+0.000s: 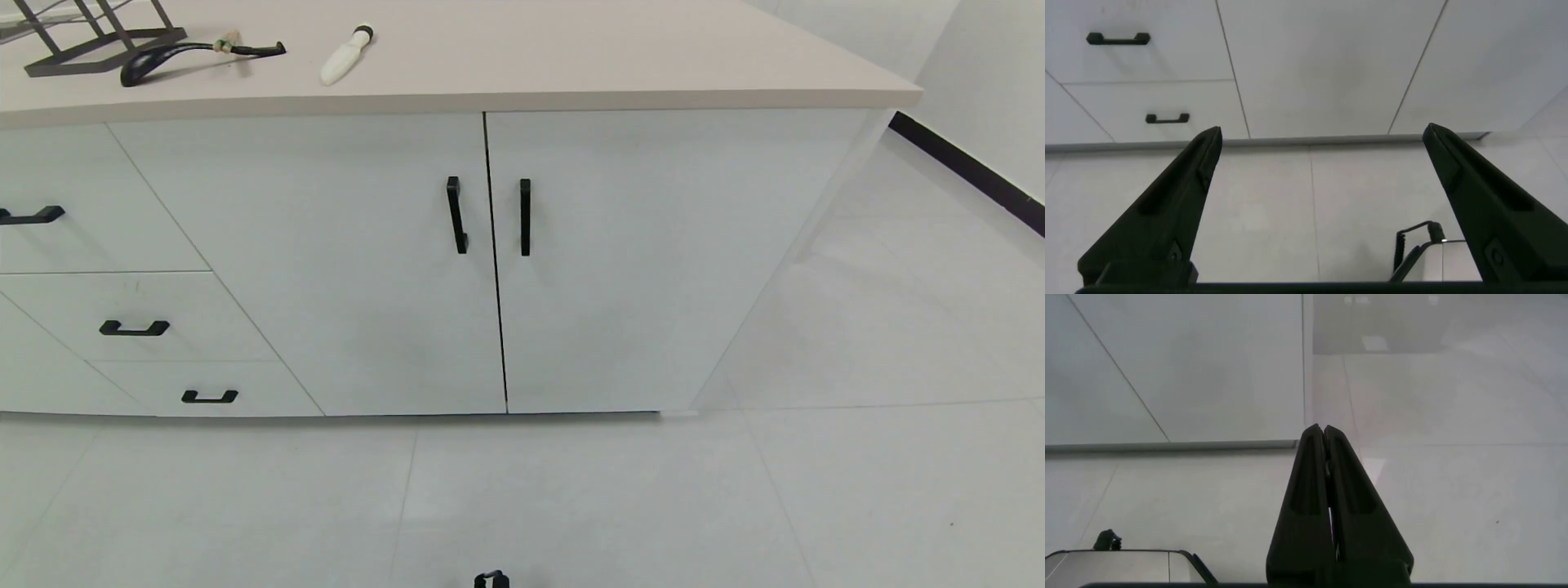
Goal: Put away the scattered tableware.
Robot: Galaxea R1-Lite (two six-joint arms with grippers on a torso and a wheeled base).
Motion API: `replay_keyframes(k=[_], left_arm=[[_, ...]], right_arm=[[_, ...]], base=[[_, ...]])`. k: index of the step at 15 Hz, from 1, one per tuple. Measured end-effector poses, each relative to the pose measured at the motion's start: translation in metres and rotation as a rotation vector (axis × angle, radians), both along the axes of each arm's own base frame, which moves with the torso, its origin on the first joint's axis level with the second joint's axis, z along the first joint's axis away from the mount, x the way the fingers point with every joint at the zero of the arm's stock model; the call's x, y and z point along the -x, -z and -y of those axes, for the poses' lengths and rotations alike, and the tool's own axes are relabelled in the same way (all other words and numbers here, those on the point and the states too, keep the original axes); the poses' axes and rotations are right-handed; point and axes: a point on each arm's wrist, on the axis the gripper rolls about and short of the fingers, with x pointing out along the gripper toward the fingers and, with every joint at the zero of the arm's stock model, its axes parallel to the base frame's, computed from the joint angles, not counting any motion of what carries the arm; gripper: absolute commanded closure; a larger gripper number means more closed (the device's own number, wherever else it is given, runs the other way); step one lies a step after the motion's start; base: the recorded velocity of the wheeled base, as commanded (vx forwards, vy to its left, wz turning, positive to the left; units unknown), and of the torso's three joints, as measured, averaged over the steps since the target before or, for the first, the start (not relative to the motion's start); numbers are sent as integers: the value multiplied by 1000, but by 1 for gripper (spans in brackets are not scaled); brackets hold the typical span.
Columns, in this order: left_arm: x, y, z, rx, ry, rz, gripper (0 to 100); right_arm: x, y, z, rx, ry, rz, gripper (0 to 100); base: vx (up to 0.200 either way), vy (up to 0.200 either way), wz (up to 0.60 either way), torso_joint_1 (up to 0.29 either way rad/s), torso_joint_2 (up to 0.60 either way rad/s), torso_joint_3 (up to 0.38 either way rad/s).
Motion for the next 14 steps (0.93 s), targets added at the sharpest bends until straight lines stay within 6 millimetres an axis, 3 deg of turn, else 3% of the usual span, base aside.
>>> replay_keyframes(k=[2,8,14], left_arm=[[0,0,0,1,-1,0,0],[0,0,0,2,-1,0,0],[0,0,0,7,-2,0,0]], right_arm=[[0,0,0,0,-1,-1,100],[0,0,0,0,0,-1,100],[0,0,0,0,-1,-1,100]], base=[[0,0,0,0,0,0],[0,0,600,3,-1,3],[0,0,0,0,0,0]])
